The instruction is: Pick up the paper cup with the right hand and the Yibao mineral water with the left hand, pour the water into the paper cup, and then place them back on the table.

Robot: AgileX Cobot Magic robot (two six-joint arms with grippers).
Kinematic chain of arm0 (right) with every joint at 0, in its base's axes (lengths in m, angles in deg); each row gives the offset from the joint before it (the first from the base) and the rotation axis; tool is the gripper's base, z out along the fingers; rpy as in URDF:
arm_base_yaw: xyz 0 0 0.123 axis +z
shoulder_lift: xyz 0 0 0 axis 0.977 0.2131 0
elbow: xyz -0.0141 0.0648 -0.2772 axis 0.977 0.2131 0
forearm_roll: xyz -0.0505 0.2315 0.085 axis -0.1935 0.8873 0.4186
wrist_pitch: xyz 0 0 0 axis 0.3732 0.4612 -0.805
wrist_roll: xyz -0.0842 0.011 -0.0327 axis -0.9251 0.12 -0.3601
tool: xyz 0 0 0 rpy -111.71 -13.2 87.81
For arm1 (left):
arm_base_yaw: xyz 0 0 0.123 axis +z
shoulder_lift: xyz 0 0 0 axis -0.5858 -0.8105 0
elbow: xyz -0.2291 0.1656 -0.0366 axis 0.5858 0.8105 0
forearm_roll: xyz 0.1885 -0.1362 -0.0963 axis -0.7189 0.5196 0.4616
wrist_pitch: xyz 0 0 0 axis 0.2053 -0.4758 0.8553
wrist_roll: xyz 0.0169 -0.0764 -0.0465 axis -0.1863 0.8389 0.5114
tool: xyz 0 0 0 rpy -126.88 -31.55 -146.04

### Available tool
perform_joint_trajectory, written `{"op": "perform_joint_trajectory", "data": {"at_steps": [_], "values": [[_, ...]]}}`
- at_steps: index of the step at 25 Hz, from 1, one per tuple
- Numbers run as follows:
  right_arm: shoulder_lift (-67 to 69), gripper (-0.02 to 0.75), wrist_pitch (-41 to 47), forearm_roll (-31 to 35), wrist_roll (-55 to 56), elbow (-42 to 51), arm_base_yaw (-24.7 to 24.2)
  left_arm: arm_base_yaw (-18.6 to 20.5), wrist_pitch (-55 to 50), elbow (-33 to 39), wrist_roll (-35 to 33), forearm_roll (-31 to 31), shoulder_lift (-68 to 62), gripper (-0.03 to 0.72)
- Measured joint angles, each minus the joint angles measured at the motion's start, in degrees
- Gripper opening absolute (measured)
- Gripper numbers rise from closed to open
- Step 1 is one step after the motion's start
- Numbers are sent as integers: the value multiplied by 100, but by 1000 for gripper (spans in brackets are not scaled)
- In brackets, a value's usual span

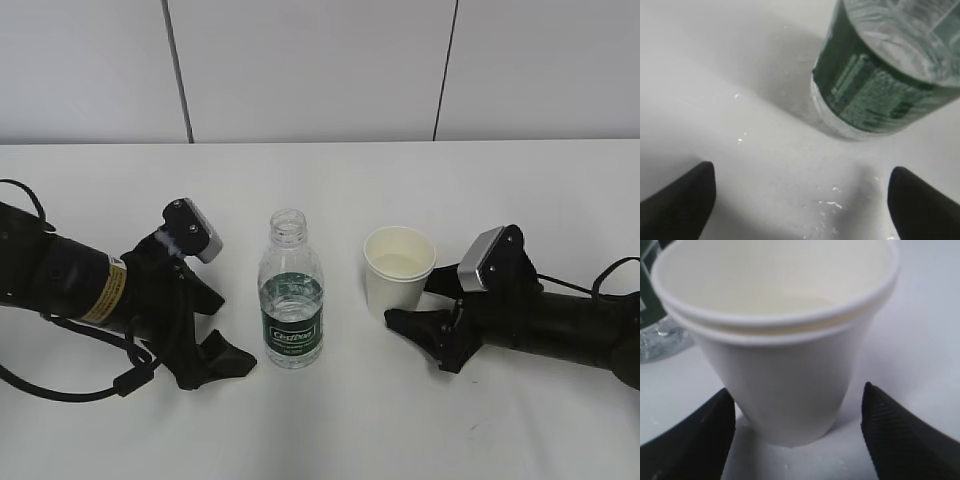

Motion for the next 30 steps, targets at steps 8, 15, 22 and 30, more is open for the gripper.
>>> {"op": "perform_joint_trajectory", "data": {"at_steps": [8,15,22,30], "values": [[-157,605,514,15,0,73,-135,39,-522,-6,156,-2,63,630],[-582,596,1285,189,0,129,-135,375,-636,-6,210,338,82,624],[-789,596,1872,1172,0,129,-141,436,-1407,-12,216,879,118,613],[-834,596,2073,2606,0,151,-149,436,-2511,-105,313,2247,161,594]]}}
